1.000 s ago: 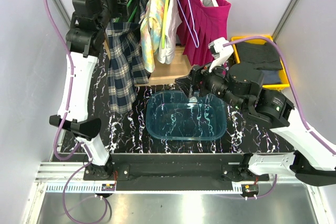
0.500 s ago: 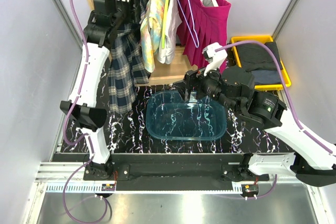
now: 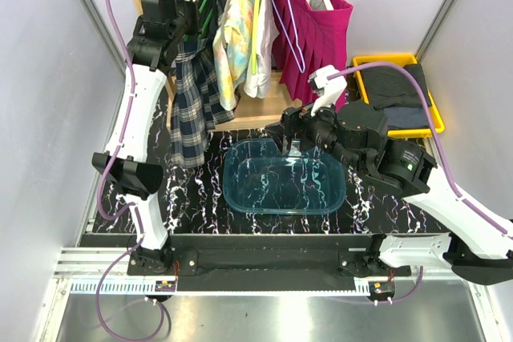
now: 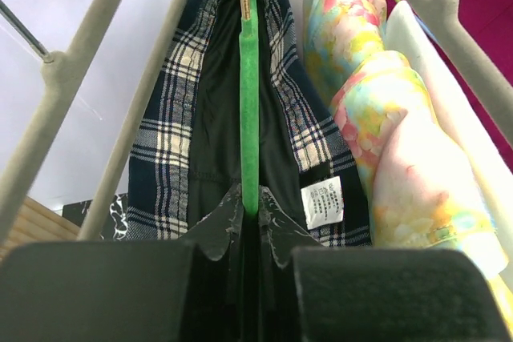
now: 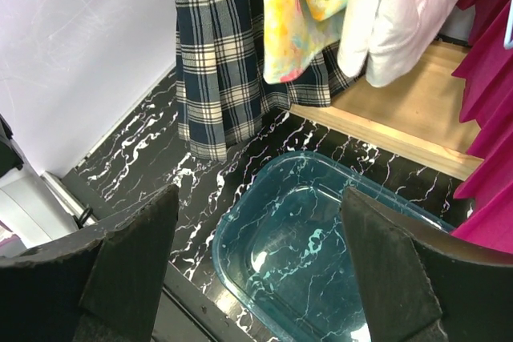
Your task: Remove the skirt from the hanger
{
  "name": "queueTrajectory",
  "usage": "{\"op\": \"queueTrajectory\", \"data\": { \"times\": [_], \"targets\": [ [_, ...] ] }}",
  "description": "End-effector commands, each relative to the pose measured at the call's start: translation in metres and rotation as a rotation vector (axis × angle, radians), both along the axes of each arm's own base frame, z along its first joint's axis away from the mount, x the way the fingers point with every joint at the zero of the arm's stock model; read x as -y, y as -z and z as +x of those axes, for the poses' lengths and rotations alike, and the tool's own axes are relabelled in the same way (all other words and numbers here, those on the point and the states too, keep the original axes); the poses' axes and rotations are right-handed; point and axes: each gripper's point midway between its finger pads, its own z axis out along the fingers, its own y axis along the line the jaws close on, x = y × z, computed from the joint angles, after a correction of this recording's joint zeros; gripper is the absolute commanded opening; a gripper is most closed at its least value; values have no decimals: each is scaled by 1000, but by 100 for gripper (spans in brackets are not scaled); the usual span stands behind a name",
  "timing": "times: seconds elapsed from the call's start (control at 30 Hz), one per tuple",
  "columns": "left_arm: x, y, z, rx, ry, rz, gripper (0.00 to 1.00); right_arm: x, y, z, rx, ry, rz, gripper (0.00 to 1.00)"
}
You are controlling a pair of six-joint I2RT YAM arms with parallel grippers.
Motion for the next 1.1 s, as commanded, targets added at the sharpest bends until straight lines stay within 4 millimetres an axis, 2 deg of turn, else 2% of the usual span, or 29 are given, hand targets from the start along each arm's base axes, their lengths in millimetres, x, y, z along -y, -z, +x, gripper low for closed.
{"op": "queueTrajectory", "data": {
  "times": [0.0, 0.17, 0.23, 0.33, 0.4, 0.5, 0.57, 0.67, 0.73, 0.9, 0.97, 1.0, 1.07],
  "targets": [
    [-5, -89, -29, 239, 10, -28, 8, -1, -6, 0, 21, 4, 30, 89],
    [-11, -140, -52, 385, -12, -24, 4, 0, -1, -2, 17, -3, 34, 89],
    [-15, -159, -66, 440, -18, -27, 2, -1, 4, -2, 11, -4, 27, 89],
    [-26, -203, -94, 581, -46, -64, 0, -1, 9, -3, 5, -4, 23, 88],
    [-30, -220, -113, 624, -44, -77, 0, -1, 15, -2, -3, -1, 17, 88],
    [-29, -229, -135, 640, -20, -83, 0, 1, 18, -2, -7, 4, 16, 87],
    [-29, -226, -146, 625, -6, -82, 0, 1, 19, -3, -10, 3, 17, 87],
    [-36, -206, -175, 564, 3, -68, 0, 3, 14, -2, -1, 10, 22, 88],
    [-38, -185, -184, 499, 9, -44, 0, 4, 12, -2, 8, 11, 22, 88],
    [-51, -118, -228, 352, 27, 43, 0, 3, -2, 2, 34, 21, 31, 97],
    [-56, -106, -249, 312, 29, 43, 0, 3, -8, 1, 41, 15, 41, 100],
    [-58, -91, -256, 260, 34, 53, 0, 1, -10, 1, 42, 12, 44, 100],
    [-64, -85, -280, 251, 38, 50, 0, 0, -15, 0, 48, 1, 56, 100]
  ]
}}
